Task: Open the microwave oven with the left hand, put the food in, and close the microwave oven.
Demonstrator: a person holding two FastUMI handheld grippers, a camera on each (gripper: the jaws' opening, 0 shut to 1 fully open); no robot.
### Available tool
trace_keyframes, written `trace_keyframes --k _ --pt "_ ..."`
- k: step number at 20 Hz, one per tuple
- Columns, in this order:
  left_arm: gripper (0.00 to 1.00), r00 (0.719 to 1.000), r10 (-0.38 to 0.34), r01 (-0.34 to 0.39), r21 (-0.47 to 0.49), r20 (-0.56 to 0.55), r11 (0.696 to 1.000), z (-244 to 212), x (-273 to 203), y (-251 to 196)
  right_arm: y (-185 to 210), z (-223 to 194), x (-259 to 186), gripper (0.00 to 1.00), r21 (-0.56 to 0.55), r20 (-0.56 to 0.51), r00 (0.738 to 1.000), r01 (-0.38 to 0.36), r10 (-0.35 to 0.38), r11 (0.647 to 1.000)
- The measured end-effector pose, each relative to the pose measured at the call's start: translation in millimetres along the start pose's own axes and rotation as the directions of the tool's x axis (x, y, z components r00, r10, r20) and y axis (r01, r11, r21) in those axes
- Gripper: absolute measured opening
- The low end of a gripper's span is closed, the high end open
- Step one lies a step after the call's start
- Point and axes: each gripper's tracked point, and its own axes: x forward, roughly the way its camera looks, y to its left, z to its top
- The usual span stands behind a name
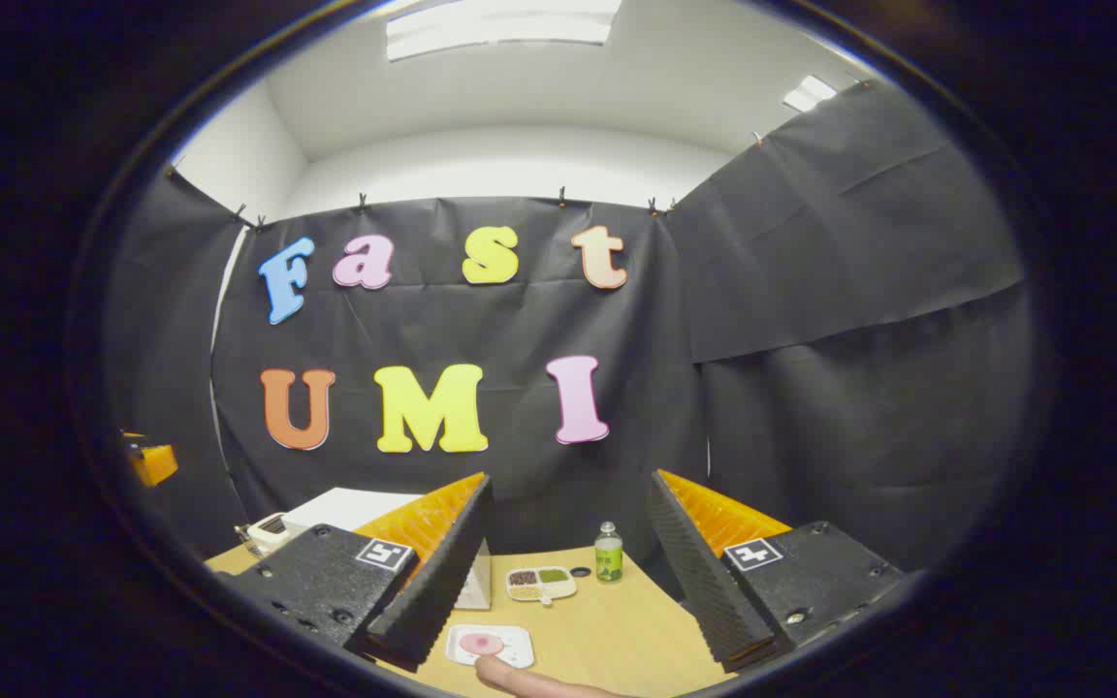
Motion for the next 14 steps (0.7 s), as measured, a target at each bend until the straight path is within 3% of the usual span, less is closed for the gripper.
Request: trace_keyframes --k 2,3,4,9,10,11,12,13,14 --pt "0.95 1.000 -0.015 0.015 0.005 -0.010 1.000 -2 -3 -4 0 1 -4 1.00 -0.004 0.000 1.000 -0.012 0.012 1.000" --pt "0.95 1.000 -0.018 0.018 0.007 -0.013 1.000 -4 -7 -5 -1 1 -5 0.95 -0.004 -0.001 1.000 -0.014 0.014 1.000" --pt "0.95 1.000 -0.019 0.019 0.018 -0.003 1.000 -1 -10 -5 -1 1 -6 1.00 -0.006 -0.004 1.000 -0.020 0.020 1.000" --pt "0.94 0.998 -0.018 0.017 0.020 0.057 1.000 16 -19 -8 -8 1 -6 1.00 -0.002 0.002 1.000 -0.002 0.002 1.000" --pt "0.94 0.998 -0.012 0.011 0.010 0.055 1.000 15 -20 -6 -7 -2 -7 0.94 0.006 -0.005 1.000 -0.007 0.007 1.000" --pt "0.94 0.999 -0.007 0.007 0.002 0.050 1.000 16 -19 -6 -7 -6 -6 0.95 0.019 -0.016 1.000 -0.013 0.013 1.000" --pt "0.83 0.999 -0.007 0.008 -0.003 0.049 1.000 16 -19 -7 -7 -9 -6 0.95 0.037 -0.027 0.999 -0.018 0.019 0.999" --pt "0.83 0.999 -0.005 0.005 -0.006 0.048 1.000 16 -18 -9 -8 -12 -5 1.00 0.049 -0.035 0.999 -0.023 0.025 0.999" --pt "0.83 0.999 0.004 -0.003 -0.007 0.046 1.000 15 -16 -8 -10 -13 -4 0.95 0.053 -0.040 0.999 -0.025 0.027 0.998"
